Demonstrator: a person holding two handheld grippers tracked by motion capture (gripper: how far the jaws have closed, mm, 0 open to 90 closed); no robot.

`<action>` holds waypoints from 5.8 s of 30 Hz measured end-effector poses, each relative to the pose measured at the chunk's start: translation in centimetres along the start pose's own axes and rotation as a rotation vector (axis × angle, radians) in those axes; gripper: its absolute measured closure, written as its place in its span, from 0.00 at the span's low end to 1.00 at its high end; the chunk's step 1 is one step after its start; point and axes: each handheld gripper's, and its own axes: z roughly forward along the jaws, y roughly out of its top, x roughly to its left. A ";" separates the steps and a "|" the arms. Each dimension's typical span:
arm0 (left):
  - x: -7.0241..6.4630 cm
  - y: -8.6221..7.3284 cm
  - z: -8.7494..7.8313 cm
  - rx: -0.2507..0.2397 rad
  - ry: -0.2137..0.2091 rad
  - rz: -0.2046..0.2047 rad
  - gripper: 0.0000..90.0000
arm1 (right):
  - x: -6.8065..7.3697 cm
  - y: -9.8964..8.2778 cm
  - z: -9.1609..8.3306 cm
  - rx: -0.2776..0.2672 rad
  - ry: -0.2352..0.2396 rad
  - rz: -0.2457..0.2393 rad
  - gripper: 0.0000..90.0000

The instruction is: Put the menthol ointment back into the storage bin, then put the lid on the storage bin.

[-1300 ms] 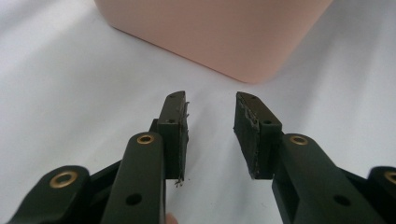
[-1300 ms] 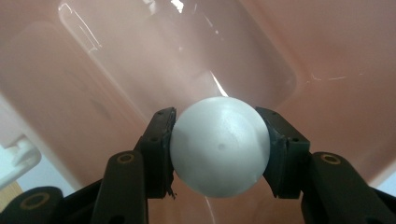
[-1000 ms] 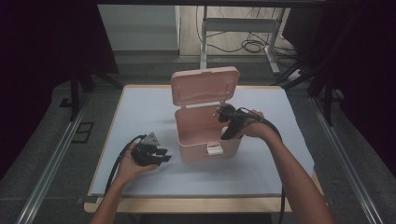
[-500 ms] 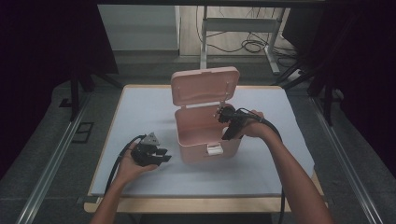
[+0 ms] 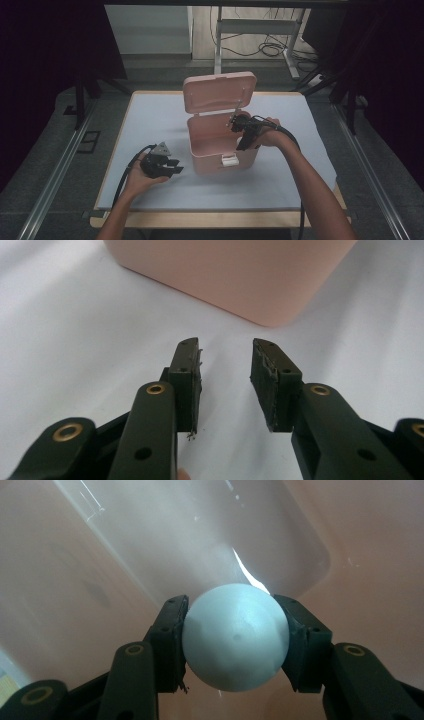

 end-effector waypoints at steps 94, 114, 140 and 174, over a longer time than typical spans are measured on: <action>0.0 0.1 0.0 -0.015 0.008 -0.021 0.70 | 1.3 -16.7 -3.8 -0.658 -0.050 0.259 0.92; 0.2 0.2 -0.4 -0.025 0.019 -0.026 0.69 | 1.2 -17.6 -2.4 -0.668 -0.058 0.288 0.92; 1.8 2.3 -4.5 -0.108 0.049 -0.044 0.67 | 1.3 -18.3 -0.5 -0.656 -0.040 0.310 0.91; 4.1 7.0 -7.0 -0.154 0.077 -0.067 0.65 | 1.8 -19.2 3.2 -0.615 0.009 0.346 0.84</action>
